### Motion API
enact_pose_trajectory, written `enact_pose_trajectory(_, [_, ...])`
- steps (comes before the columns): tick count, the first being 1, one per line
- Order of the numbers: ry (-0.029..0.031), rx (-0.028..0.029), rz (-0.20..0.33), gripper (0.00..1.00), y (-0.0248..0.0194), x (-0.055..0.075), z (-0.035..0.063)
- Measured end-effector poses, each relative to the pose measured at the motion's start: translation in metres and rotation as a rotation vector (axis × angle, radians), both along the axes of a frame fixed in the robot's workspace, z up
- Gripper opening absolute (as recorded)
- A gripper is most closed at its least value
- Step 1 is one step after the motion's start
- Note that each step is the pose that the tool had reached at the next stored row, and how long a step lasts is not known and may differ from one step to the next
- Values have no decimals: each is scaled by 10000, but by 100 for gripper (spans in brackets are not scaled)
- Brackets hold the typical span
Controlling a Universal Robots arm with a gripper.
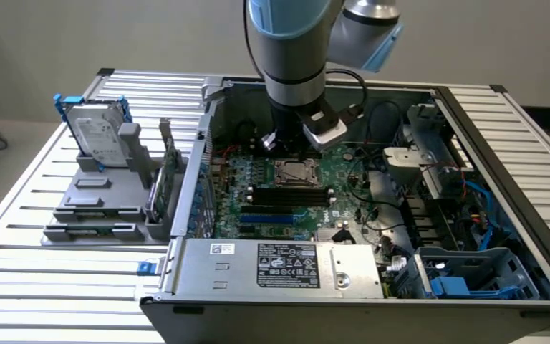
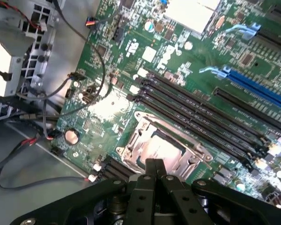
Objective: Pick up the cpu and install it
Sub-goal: 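Install the first cpu locking lever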
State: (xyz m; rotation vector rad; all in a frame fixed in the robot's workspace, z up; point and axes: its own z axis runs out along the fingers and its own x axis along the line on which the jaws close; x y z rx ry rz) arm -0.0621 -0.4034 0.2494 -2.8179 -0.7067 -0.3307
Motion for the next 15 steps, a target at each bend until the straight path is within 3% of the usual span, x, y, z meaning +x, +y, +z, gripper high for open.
enact_pose_trajectory(9, [0, -4, 2, 11, -90, -303, 20])
enact_pose_trajectory(15, [1, -8, -12, 11, -153, -364, 37])
